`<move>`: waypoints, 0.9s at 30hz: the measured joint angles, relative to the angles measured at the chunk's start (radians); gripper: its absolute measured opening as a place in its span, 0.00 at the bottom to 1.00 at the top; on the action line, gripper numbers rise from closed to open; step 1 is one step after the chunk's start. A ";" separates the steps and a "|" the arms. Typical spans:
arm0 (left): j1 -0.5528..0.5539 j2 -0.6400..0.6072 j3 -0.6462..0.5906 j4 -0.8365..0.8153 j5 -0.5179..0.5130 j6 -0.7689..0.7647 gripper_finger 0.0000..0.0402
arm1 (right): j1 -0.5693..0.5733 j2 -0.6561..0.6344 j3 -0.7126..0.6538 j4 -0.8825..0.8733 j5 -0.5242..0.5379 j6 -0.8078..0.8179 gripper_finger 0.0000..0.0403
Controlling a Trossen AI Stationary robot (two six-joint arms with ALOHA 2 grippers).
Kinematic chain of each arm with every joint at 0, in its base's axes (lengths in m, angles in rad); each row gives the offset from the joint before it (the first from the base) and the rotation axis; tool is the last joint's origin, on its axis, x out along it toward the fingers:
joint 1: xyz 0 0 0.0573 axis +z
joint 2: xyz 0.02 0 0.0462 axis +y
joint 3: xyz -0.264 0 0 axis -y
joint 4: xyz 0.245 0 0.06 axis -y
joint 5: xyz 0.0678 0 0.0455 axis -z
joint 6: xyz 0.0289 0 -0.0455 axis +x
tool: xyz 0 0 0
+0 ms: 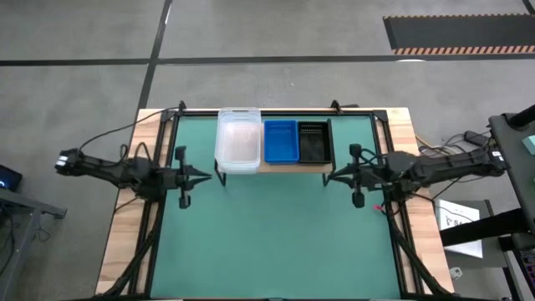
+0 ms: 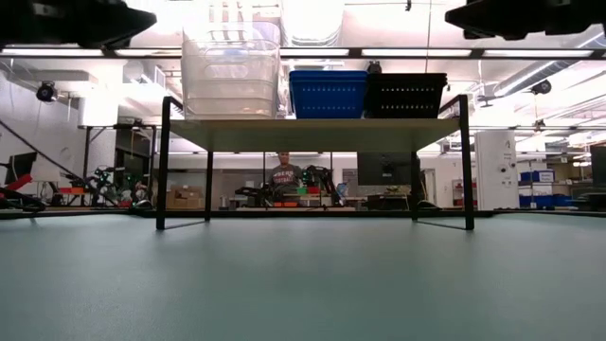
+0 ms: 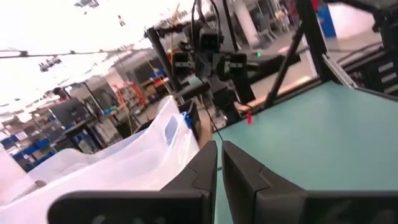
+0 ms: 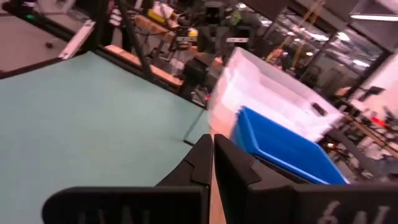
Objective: Stack baskets on shelf by color
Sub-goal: Return to Home Position
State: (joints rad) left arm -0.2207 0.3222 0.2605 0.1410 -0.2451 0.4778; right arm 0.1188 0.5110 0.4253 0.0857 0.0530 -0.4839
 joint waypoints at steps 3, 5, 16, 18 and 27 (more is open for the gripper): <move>0.000 -0.100 -0.055 -0.002 0.000 0.000 0.02 | -0.024 -0.060 -0.033 0.001 0.021 0.002 0.02; 0.000 -0.170 -0.088 -0.002 0.000 0.000 0.02 | -0.036 -0.104 -0.061 0.001 0.027 0.003 0.02; 0.000 -0.247 -0.227 0.110 -0.010 0.002 0.02 | -0.045 -0.461 -0.234 -0.007 0.014 0.011 0.02; -0.001 -0.230 -0.237 0.100 -0.012 0.002 0.02 | -0.045 -0.511 -0.273 0.018 -0.001 0.010 0.02; 0.000 -0.153 -0.238 0.104 -0.022 0.001 0.02 | -0.043 -0.394 -0.413 0.161 -0.135 0.106 0.02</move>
State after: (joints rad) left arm -0.2210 0.1688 0.0227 0.2453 -0.2667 0.4786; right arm 0.0761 0.1166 0.0128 0.2469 -0.0823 -0.3775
